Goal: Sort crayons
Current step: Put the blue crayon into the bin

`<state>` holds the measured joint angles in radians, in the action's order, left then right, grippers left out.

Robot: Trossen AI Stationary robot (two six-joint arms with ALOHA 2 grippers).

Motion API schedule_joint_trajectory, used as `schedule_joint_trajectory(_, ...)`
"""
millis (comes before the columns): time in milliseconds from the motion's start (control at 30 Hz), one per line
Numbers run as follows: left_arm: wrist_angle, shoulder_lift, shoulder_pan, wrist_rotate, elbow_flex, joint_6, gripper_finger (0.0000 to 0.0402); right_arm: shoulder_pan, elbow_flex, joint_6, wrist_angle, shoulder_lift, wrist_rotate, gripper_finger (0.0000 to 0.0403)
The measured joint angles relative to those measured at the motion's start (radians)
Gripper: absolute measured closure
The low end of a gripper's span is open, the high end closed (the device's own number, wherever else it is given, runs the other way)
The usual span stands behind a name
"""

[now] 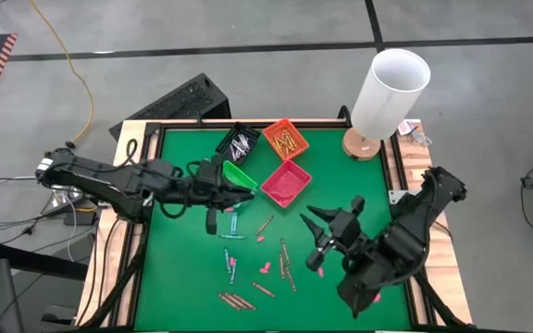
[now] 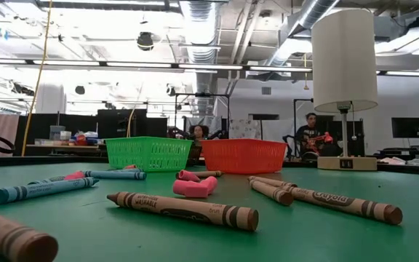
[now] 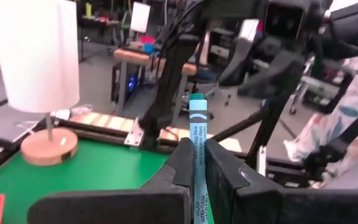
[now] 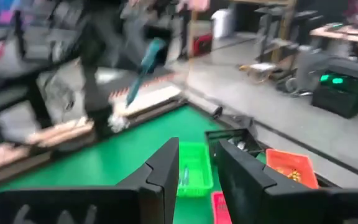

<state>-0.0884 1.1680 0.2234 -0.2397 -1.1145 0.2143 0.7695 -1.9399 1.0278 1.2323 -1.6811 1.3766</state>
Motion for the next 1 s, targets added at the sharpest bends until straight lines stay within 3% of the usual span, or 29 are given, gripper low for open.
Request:
schedule_joint_trajectory(100,-0.052,-0.009,0.0,0.011,0.0,0.0,0.0397,-0.052,-0.002,-0.269,-0.172,0.022,-0.167,0.0275)
schedule_joint_trajectory(233,-0.155,-0.01,0.0,0.012,0.0,-0.014,0.0397,-0.167,-0.004,-0.69,-0.5,0.036,-0.5,0.0281)
schedule_joint_trajectory(300,-0.194,-0.01,0.0,0.012,0.0,-0.042,0.0397,-0.221,-0.004,-0.827,-0.629,0.036,-0.654,0.0281)
schedule_joint_trajectory(367,-0.229,-0.01,0.001,0.012,0.0,-0.056,0.0397,-0.269,-0.004,-0.879,-0.683,0.036,-0.737,0.0281)
schedule_joint_trajectory(567,-0.34,-0.01,0.014,0.012,0.0,-0.119,0.0397,-0.346,-0.004,-0.84,-0.656,0.034,-0.724,0.0264)
schedule_joint_trajectory(733,-0.377,-0.014,0.026,-0.015,0.0,-0.183,0.0397,-0.405,-0.004,-0.813,-0.68,0.029,-0.728,0.0218)
schedule_joint_trajectory(900,-0.37,-0.042,0.026,-0.052,0.0,-0.214,0.0397,-0.452,-0.004,-0.855,-0.766,0.029,-0.855,0.016)
schedule_joint_trajectory(1000,-0.372,-0.056,0.026,-0.062,0.0,-0.232,0.0397,-0.463,-0.004,-0.867,-0.769,0.029,-0.878,0.0144)
